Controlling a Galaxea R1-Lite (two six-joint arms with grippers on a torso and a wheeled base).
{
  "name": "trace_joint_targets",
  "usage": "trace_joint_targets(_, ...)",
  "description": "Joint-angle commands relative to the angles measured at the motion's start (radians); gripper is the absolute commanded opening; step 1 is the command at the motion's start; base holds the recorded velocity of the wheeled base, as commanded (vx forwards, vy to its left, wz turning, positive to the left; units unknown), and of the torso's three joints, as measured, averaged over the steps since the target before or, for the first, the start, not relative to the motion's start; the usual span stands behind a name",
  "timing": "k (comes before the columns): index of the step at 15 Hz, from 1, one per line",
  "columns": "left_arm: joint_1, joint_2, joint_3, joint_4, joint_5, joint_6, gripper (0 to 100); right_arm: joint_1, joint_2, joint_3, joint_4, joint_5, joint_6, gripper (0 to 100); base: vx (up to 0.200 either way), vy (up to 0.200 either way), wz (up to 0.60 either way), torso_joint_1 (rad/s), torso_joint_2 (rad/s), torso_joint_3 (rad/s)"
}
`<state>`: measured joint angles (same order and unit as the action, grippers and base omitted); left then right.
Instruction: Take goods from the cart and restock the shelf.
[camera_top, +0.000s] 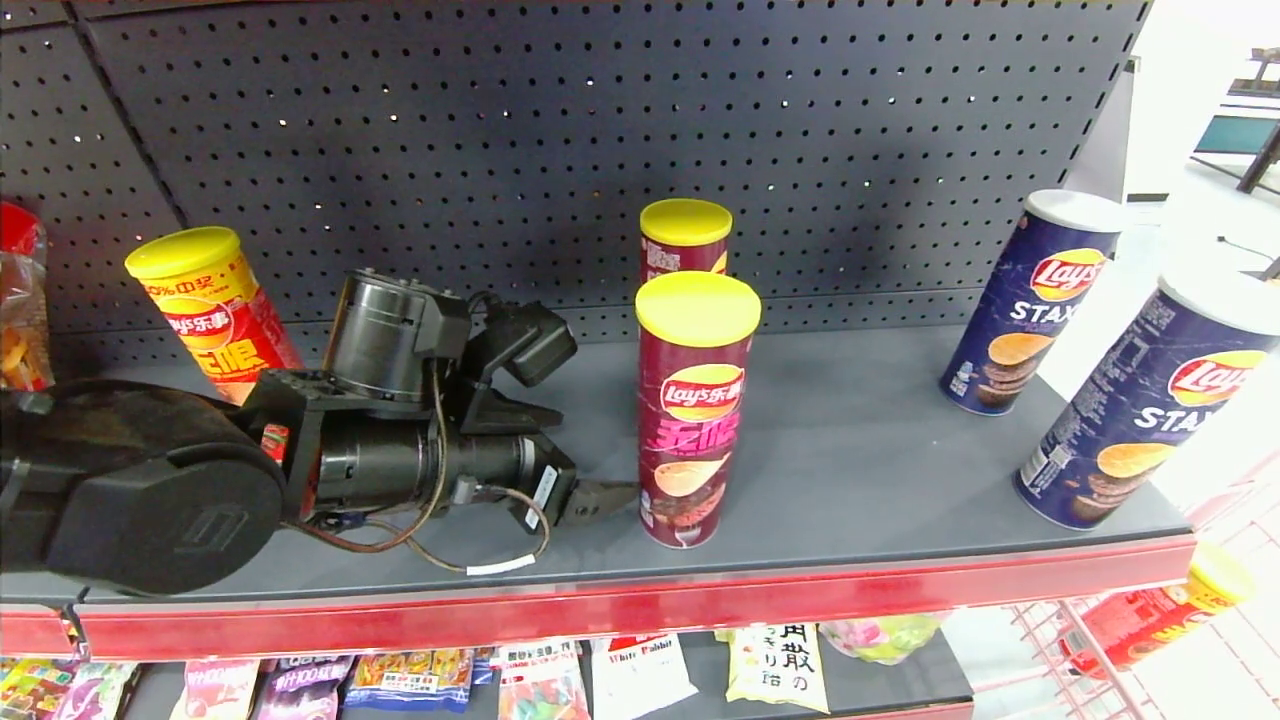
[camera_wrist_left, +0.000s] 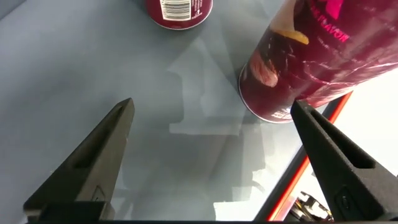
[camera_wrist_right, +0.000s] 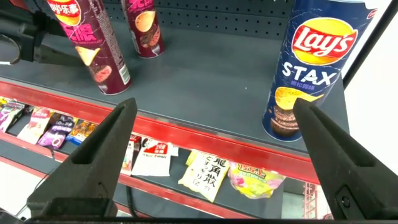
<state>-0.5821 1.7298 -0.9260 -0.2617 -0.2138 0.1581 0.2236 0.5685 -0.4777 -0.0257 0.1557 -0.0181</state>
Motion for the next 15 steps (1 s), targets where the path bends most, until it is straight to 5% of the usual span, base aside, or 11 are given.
trace_joint_targets(1,-0.001,0.004,0.001,-0.001,-0.001,0.0,100,0.0,0.005,0.001,0.0,0.001,0.0,100,0.0,0.0,0.0,0.0,0.0,0.0)
trace_joint_targets(7,0.015,-0.203,0.13,0.012,0.007,-0.003,100,0.002,0.011,0.027,0.0,0.007,0.023,100,0.0,0.0,0.0,0.0,0.0,0.0)
trace_joint_targets(8,0.05,-0.306,0.177,0.032,0.034,-0.002,100,0.003,0.011,0.048,0.0,0.008,0.023,100,0.0,0.0,0.0,0.0,0.0,0.0)
trace_joint_targets(11,0.194,-0.605,0.211,0.199,0.195,0.001,100,-0.001,0.001,0.1,-0.002,-0.004,0.023,100,0.0,0.0,0.0,0.0,0.0,0.0)
trace_joint_targets(12,0.211,-0.73,0.213,0.311,0.376,0.012,100,-0.023,-0.002,0.117,-0.002,-0.039,0.017,100,0.0,0.0,0.0,0.0,0.0,0.0)
trace_joint_targets(13,0.212,-0.846,0.213,0.43,0.449,0.012,100,-0.036,0.005,0.123,-0.011,-0.082,-0.002,100,0.0,0.0,0.0,0.0,0.0,0.0)
trace_joint_targets(15,0.214,-1.03,0.245,0.599,0.461,0.008,100,-0.058,0.037,0.12,-0.016,-0.12,-0.017,100,0.0,0.0,0.0,0.0,0.0,0.0)
